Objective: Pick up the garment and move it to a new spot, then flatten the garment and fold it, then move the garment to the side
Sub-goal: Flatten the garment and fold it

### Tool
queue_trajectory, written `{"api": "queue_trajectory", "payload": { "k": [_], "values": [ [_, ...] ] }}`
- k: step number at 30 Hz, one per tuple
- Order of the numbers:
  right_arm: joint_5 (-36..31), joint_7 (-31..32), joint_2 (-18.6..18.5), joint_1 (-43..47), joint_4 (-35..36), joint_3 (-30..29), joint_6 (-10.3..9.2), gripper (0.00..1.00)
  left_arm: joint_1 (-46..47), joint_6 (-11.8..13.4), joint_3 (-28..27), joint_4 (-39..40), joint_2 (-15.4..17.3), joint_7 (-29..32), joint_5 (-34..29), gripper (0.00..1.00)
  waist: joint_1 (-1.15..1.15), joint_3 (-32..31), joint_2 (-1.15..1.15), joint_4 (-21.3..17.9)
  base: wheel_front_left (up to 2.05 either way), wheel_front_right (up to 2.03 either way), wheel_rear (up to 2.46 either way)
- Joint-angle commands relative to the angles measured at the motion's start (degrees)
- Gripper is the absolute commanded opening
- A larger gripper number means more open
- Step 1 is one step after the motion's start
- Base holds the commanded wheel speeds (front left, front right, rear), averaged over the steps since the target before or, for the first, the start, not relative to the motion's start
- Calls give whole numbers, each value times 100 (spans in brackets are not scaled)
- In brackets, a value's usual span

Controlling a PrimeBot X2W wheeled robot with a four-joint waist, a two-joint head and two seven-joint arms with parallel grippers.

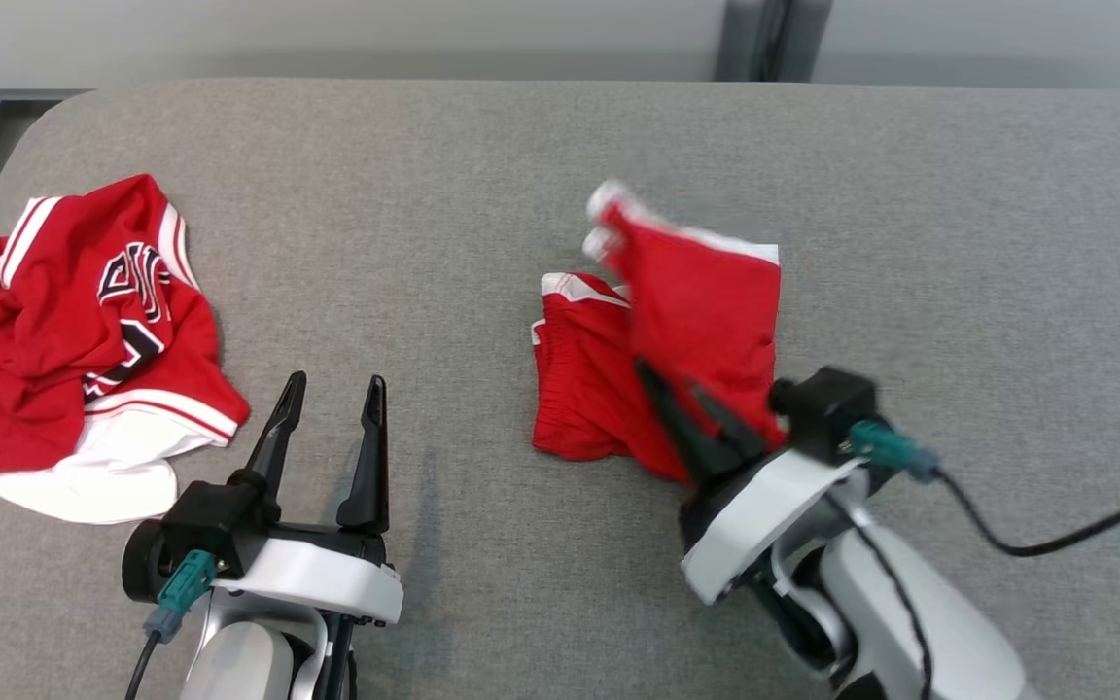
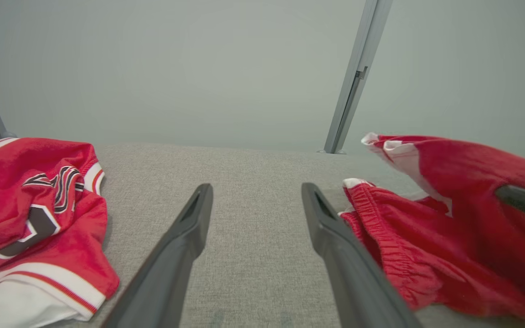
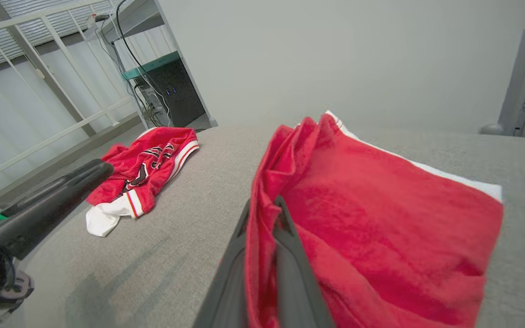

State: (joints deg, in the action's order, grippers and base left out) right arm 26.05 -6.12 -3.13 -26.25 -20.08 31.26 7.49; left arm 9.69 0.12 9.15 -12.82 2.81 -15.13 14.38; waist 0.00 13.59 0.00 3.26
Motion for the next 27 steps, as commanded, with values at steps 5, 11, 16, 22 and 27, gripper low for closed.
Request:
{"api": "queue_trajectory", "payload": {
  "k": [5,11,16,22,27],
  "values": [
    [241,-195,3,-116,-521,535,1,0,78,44,23,34,21,-1,67,100,0,126,0,102,0,0,0],
    [536,-510,9,-305,-901,1101,1,33,132,55,30,50,19,-1,99,100,0,241,0,95,0,0,0],
    [606,-762,9,-473,-821,1421,1,100,145,47,21,15,20,-1,97,100,0,240,0,46,0,0,0],
    [258,-908,4,-363,-410,1145,1,100,63,81,-10,5,20,0,89,100,0,154,0,-55,0,0,0],
    [-215,-911,-69,82,121,89,1,100,29,85,-85,39,25,0,-19,100,0,61,0,-142,0,0,0]
  ]
}}
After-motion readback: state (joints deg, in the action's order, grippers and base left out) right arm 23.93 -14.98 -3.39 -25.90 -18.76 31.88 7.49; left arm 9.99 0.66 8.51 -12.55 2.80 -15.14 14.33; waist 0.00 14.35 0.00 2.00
